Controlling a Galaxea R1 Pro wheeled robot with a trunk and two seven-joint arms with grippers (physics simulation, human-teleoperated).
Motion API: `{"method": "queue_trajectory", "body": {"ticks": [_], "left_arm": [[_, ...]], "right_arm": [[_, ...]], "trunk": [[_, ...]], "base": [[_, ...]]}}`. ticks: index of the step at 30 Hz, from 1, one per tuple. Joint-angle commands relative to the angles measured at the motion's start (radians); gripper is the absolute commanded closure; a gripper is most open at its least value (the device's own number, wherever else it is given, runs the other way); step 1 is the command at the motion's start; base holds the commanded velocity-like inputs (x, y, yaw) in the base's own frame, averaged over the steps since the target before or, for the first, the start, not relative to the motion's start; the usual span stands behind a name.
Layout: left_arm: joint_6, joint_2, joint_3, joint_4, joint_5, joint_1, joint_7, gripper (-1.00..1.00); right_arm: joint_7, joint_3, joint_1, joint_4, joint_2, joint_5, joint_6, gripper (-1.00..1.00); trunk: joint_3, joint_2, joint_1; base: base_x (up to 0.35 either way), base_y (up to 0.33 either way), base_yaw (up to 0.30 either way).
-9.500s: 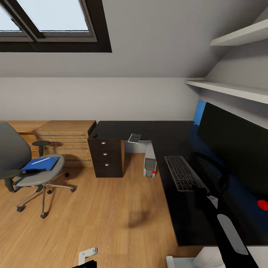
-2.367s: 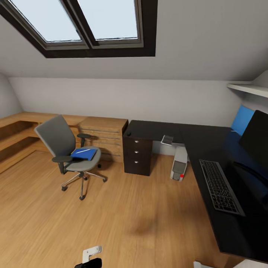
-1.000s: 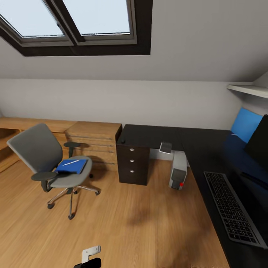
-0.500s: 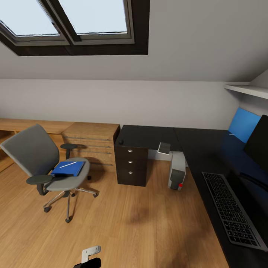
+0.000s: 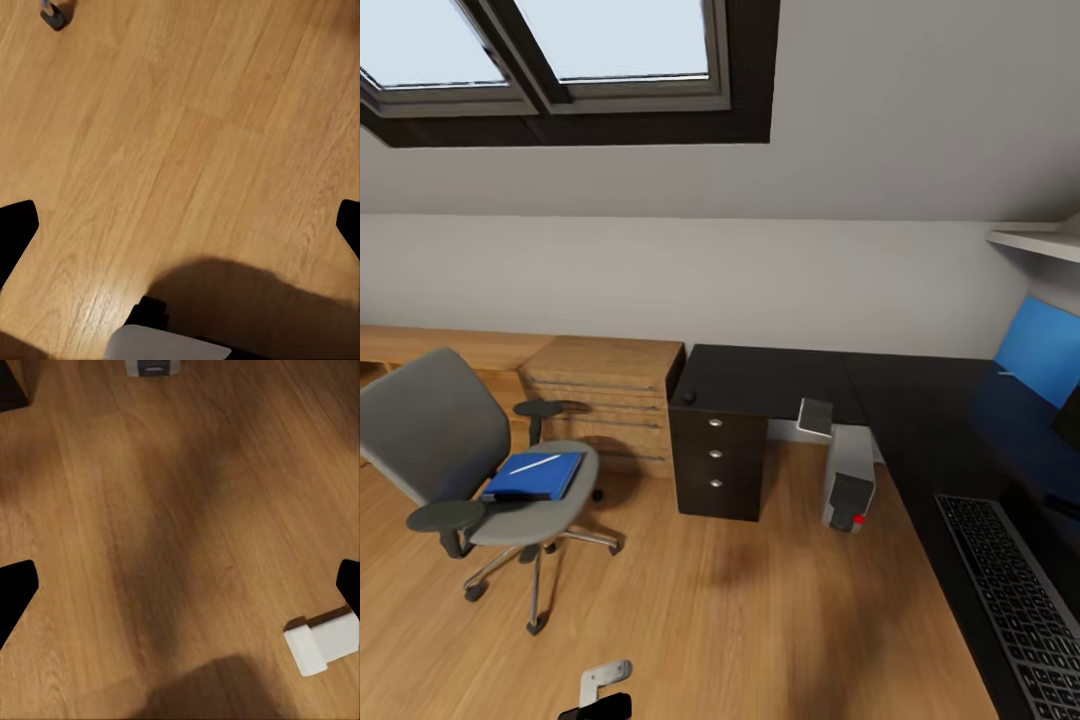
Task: In the bedroom, organize the workspace by keeping the computer under the desk, ensuring the monitor is on the desk, placing the keyboard on the desk next to the monitor, placing the mouse on the desk next to the keyboard, moving the folder from the swivel chair onto the desk next to the mouse, stacking the notebook on top of the folder with the pen on top of the notebook, and positioning the swivel chair next to the desk.
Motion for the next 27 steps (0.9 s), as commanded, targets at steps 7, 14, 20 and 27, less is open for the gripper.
{"method": "queue_trajectory", "body": {"ticks": [7, 14, 20, 27], "left_arm": [[-0.008, 0.0, -0.008, -0.003, 0.009, -0.001, 0.006, -1.0], [-0.019, -0.003, -0.007, -0.017, 0.002, -0.001, 0.004, -1.0], [-0.056, 0.012, -0.005, -0.141, -0.006, -0.012, 0.013, -1.0], [-0.025, 0.113, 0.009, -0.453, -0.056, -0.109, 0.204, -1.0]], "right_arm": [[-0.004, 0.004, 0.0, 0.003, 0.003, 0.054, 0.0, -1.0], [-0.014, 0.066, -0.001, -0.062, 0.032, 0.168, 0.004, -1.0], [-0.093, 0.084, -0.007, -0.351, 0.081, 0.274, 0.152, -1.0], [-0.139, 0.086, -0.186, -0.605, 0.098, 0.319, 0.691, -1.0]], "trunk": [[-0.001, -0.001, 0.001], [-0.001, -0.001, 0.001], [-0.001, -0.001, 0.001], [-0.001, -0.001, 0.001]], "base": [[0.325, 0.077, 0.0], [0.324, 0.019, 0.0], [0.324, 0.002, 0.0], [0.325, 0.0, 0.0]]}}
